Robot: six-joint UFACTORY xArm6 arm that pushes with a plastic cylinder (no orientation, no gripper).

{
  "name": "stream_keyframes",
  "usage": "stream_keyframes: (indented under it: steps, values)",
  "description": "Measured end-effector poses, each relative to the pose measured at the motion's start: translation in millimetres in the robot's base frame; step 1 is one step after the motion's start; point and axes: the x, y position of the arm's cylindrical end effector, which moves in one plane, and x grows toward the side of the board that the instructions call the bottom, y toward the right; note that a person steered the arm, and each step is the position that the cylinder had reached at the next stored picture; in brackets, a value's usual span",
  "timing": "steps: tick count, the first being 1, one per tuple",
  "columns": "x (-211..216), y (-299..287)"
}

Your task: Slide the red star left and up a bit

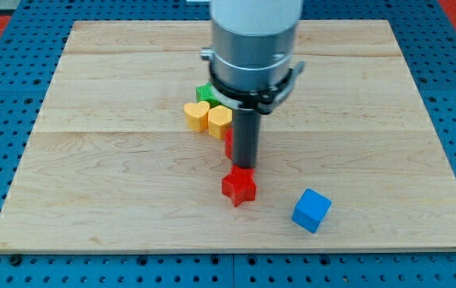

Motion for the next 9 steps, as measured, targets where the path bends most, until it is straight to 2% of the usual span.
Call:
stream_keyframes:
  steps: [1,3,4,6,7,9]
  values:
    - [6.7,-1.0]
    - [21.6,45.0]
    - [54.8,22.0]
    - [74.4,-6.4]
    - [66.4,-55.8]
    - [39.2,-53.4]
